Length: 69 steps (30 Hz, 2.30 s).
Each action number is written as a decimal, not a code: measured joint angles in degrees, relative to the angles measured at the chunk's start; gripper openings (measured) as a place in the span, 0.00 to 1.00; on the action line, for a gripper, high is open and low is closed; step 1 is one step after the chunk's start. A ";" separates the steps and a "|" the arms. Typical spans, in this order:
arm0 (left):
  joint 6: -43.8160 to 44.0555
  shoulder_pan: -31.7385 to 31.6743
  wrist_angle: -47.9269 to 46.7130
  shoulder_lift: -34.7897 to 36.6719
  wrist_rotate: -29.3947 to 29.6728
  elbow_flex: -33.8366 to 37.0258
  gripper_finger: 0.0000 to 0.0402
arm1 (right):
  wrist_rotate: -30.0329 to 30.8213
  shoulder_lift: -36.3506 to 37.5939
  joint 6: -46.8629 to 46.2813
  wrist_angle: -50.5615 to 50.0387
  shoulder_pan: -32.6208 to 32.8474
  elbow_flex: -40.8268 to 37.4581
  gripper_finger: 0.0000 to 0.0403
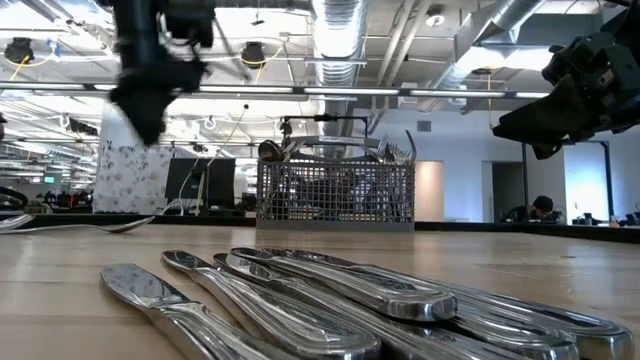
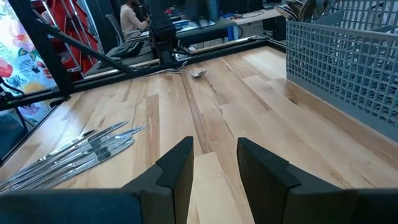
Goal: Sort silverware
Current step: Put the silver spoon into the gray organizer
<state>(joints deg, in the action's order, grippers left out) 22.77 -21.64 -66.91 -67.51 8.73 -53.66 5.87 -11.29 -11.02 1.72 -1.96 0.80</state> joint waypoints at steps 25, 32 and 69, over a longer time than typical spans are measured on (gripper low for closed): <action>2.92 3.09 41.92 0.02 -3.72 14.54 0.00 | 0.02 -0.01 0.00 0.00 0.00 0.00 0.28; -9.16 -4.66 55.16 0.08 -3.66 1.25 0.00 | 0.00 0.00 0.01 0.00 -0.01 0.00 0.28; 1.55 -0.69 47.17 -11.51 0.40 13.65 0.01 | 0.02 0.00 0.01 0.02 -0.02 0.00 0.28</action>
<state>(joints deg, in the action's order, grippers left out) 24.32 -22.32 -19.74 -79.02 9.12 -40.01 5.89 -11.29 -11.01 1.74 -1.98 0.80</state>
